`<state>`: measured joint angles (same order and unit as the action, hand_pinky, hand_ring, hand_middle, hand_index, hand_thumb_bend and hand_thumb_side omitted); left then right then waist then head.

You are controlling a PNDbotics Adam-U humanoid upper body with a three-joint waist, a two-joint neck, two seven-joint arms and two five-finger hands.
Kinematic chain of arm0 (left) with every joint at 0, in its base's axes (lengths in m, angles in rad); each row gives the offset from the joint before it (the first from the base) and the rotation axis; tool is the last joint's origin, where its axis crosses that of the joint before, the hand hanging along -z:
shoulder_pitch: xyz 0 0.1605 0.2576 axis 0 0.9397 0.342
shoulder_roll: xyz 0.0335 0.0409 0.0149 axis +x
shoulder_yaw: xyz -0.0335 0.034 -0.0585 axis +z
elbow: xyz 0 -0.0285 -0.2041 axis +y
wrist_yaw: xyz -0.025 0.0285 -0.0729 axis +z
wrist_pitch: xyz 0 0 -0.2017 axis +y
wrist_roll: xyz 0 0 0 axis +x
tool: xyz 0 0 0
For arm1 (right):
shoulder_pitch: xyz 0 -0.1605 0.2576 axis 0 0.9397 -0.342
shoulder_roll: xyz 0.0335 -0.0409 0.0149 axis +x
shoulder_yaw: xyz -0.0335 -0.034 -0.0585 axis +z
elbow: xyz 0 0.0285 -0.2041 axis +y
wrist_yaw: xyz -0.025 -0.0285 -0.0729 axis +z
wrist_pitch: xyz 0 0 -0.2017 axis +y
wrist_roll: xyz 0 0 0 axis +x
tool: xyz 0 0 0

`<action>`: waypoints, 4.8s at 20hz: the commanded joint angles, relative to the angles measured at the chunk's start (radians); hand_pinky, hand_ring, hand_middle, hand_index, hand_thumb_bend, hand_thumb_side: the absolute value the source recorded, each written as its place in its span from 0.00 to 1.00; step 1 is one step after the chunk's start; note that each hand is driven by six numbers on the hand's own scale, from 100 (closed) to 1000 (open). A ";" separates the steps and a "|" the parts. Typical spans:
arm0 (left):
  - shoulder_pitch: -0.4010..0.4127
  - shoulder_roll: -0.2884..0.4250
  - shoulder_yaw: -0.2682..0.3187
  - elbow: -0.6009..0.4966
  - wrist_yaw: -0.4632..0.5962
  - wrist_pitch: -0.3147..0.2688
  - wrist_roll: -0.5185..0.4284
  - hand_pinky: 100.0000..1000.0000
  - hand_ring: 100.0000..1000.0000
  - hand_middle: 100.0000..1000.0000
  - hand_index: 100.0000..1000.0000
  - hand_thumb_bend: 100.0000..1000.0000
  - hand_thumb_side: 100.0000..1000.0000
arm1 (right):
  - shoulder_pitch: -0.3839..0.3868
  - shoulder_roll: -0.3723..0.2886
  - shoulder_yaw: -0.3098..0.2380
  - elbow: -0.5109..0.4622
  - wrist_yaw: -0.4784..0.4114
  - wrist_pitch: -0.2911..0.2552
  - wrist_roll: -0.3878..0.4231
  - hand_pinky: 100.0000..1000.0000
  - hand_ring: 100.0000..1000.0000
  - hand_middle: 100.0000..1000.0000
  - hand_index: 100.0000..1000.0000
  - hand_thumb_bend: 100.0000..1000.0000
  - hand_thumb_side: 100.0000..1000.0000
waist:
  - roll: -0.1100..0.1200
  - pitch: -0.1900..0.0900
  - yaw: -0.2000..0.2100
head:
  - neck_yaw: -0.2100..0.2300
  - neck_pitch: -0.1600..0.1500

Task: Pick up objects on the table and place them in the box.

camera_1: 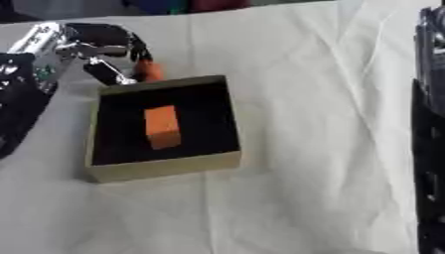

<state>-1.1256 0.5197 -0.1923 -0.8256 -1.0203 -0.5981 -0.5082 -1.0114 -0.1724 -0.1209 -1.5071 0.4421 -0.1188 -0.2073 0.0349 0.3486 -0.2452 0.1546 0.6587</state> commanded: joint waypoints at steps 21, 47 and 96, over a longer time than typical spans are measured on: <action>-0.030 0.032 0.020 -0.130 0.130 0.041 0.042 0.38 0.43 0.45 0.63 0.00 0.07 | 0.005 0.003 -0.013 -0.037 0.014 0.006 -0.012 0.80 0.74 0.63 0.75 0.00 1.00 | -0.020 -0.057 0.022 | -0.014 0.027; 0.114 0.086 -0.187 -0.572 0.545 0.179 -0.106 0.37 0.41 0.43 0.64 0.00 0.23 | 0.036 0.019 -0.017 -0.049 0.019 0.012 -0.020 0.80 0.74 0.63 0.75 0.00 1.00 | -0.042 -0.097 0.059 | -0.030 0.083; 0.381 0.138 0.204 -1.069 0.805 0.605 0.588 0.66 0.61 0.71 0.90 0.02 0.87 | 0.063 0.017 0.004 -0.142 0.019 0.018 -0.031 0.79 0.75 0.64 0.74 0.00 1.00 | -0.035 -0.111 0.097 | -0.049 0.080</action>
<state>-0.7353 0.6209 -0.0320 -1.8406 -0.2668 -0.0144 0.0040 -0.9270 -0.1308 -0.1225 -1.6231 0.4565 -0.0938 -0.2379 -0.0015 0.2614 -0.1477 0.1103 0.7379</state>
